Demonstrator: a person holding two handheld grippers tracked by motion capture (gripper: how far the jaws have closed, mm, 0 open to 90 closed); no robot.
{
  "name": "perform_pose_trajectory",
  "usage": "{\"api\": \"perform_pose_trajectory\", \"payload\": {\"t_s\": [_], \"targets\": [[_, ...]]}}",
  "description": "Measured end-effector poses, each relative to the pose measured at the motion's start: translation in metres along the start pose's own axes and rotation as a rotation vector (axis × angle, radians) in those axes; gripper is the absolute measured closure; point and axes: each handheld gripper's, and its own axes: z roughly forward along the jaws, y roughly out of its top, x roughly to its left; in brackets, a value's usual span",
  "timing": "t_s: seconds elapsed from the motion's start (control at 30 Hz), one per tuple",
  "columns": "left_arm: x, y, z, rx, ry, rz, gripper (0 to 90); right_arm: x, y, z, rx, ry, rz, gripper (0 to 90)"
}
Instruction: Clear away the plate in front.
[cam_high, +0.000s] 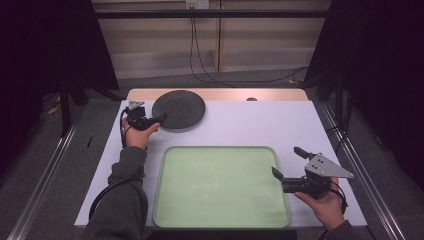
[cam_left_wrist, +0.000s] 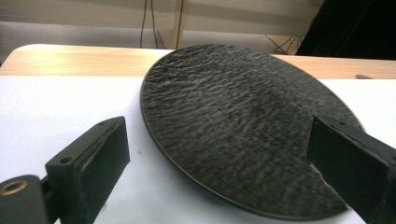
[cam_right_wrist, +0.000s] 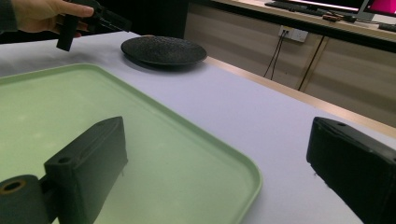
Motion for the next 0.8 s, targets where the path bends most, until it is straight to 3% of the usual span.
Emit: {"api": "perform_pose_trajectory", "payload": {"t_s": [0.23,0.43,0.5,0.53,0.77,0.8], "targets": [[0.005,-0.001,0.011,0.029,0.004,-0.017,6.0,-0.001,0.001,-0.003,-0.010,0.009,0.018,4.5],[0.008,0.003,0.019,0.038,0.014,-0.057,7.7,-0.001,0.001,-0.003,-0.017,0.017,0.018,4.7],[0.009,0.004,0.021,0.048,0.032,-0.069,9.8,-0.001,0.001,-0.003,-0.019,0.021,0.017,4.8],[0.011,0.005,0.022,0.035,0.053,-0.099,11.1,-0.001,0.001,-0.004,-0.019,0.024,0.018,4.8],[0.015,0.004,0.029,0.050,0.074,-0.093,17.0,-0.001,0.001,-0.005,-0.020,0.027,0.023,5.2],[0.016,0.003,0.030,0.053,0.094,-0.095,17.5,-0.001,0.001,-0.005,-0.021,0.026,0.023,5.3]]}}
